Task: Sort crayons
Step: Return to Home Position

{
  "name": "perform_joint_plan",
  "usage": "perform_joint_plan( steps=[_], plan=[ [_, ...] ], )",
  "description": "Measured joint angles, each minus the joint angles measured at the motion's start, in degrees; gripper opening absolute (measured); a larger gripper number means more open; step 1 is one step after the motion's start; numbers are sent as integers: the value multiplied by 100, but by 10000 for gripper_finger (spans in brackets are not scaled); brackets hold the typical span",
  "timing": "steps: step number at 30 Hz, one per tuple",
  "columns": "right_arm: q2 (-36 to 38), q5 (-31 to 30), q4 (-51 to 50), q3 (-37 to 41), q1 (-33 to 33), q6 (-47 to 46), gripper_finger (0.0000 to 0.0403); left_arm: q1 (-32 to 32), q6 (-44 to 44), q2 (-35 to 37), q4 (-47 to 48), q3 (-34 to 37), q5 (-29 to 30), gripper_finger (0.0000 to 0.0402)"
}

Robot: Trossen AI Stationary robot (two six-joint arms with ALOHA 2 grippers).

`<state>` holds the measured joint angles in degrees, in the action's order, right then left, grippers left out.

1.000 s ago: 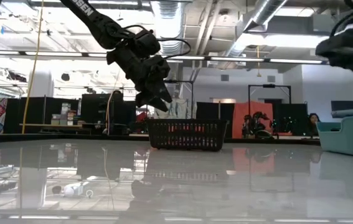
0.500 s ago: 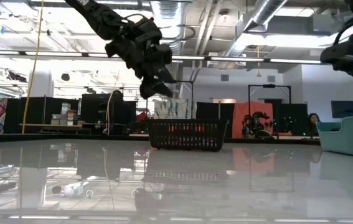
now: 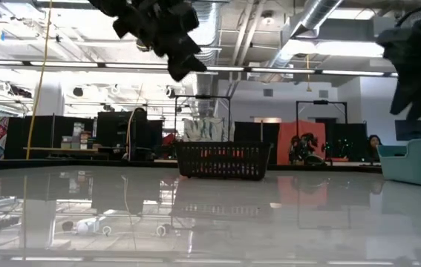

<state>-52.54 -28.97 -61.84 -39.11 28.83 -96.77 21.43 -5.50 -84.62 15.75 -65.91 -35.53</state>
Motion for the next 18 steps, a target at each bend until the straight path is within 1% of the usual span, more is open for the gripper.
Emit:
perform_joint_plan(
  steps=[2,5,8,11,14,16,18],
  plan=[
    [163,-301,17,0,68,250,146,-73,-154,191,82,0,92,207],
    [395,-774,99,-2,179,787,145,-148,-409,504,205,10,387,207],
    [555,-1353,163,-65,288,1549,142,-166,-557,801,257,59,619,207],
    [669,-2122,457,-181,395,2599,142,-164,-635,1041,444,61,741,207],
    [771,-2846,924,-327,434,3914,141,-164,-741,1252,610,66,807,207],
    [854,-3207,1304,-407,416,4792,141,-164,-783,1366,676,66,842,207],
    [956,-3421,1715,-472,371,5585,141,-164,-789,1451,783,66,928,207]
  ],
)
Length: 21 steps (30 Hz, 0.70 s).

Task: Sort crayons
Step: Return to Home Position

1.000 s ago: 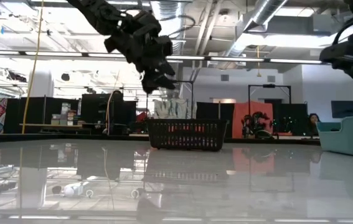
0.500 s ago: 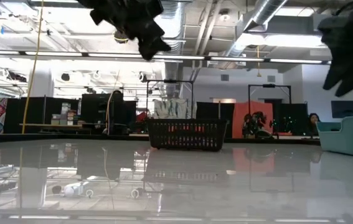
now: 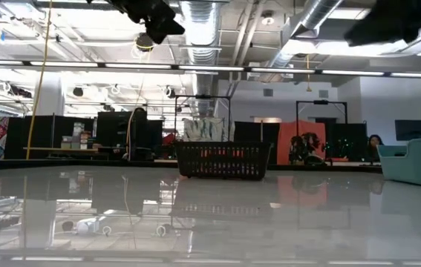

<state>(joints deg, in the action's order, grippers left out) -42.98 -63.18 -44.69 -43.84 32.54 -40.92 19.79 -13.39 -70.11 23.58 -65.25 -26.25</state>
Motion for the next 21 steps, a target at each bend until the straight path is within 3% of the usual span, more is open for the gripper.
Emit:
perform_joint_plan(
  steps=[4,8,14,16,21],
  plan=[
    [324,182,922,-22,-189,1511,141,40,16,226,-35,237,60,205],
    [741,1055,1877,-23,-591,2862,141,172,156,617,-504,804,209,194],
    [1241,3418,3052,20,-1747,4458,141,533,830,1326,-1640,1904,-143,177],
    [1296,4416,3163,22,-2243,4653,141,570,1025,1574,-1985,2251,-219,174],
    [1114,6108,3302,105,-3484,4914,139,570,1302,2327,-2335,2937,-129,174]
  ],
)
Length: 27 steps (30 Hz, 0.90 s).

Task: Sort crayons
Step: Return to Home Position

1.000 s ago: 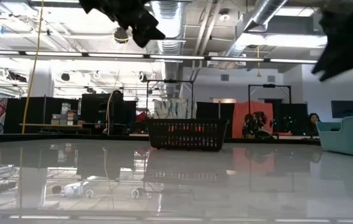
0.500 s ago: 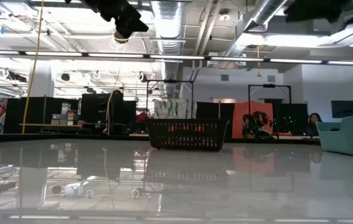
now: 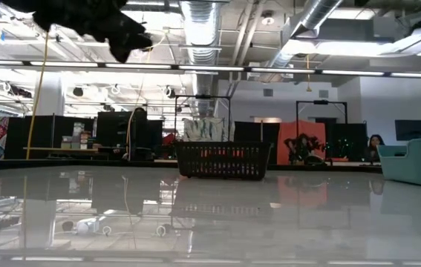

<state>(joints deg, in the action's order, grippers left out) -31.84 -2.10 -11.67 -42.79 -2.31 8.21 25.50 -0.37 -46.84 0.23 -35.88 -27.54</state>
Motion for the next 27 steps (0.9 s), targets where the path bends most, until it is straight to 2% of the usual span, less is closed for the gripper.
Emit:
perform_joint_plan(
  steps=[4,7,12,17,20,24,27],
  plan=[
    [-225,1272,813,577,-979,80,129,0,80,702,-97,400,297,174],
    [-309,2172,1515,1115,-1659,-239,119,0,122,1249,-101,663,498,174],
    [-297,3129,2332,1766,-2384,-510,107,-2,159,2078,26,1117,743,174],
    [-161,3615,2490,2110,-2683,-335,99,-2,103,2810,-29,1689,803,174],
    [-92,3793,2579,2292,-2747,-326,98,-13,375,3175,-232,2055,729,174],
    [107,3636,3024,2606,-2741,-443,98,-164,627,3710,-440,2395,985,174],
    [359,3429,3504,2954,-2737,-696,97,-385,336,4151,-196,2487,1507,174]
  ],
)
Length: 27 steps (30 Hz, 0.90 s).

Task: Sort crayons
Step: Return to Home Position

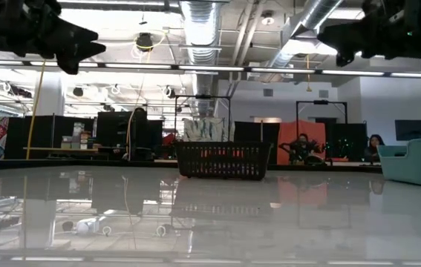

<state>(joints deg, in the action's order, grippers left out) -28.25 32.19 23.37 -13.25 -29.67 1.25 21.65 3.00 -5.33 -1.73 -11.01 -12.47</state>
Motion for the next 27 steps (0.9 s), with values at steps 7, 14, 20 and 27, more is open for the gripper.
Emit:
perform_joint_plan(
  steps=[7,14,20,27],
  plan=[
    [941,-67,673,910,0,-714,97,-541,-275,522,826,-7,916,174],
    [1871,-935,368,1276,1,-698,97,-1049,-345,521,1117,100,2240,174],
    [2487,-1253,-714,1278,0,-568,97,-1418,-380,519,1101,105,3344,174],
    [2756,-1493,-1093,1280,29,-521,97,-1673,-940,519,848,105,3809,174]
  ],
)
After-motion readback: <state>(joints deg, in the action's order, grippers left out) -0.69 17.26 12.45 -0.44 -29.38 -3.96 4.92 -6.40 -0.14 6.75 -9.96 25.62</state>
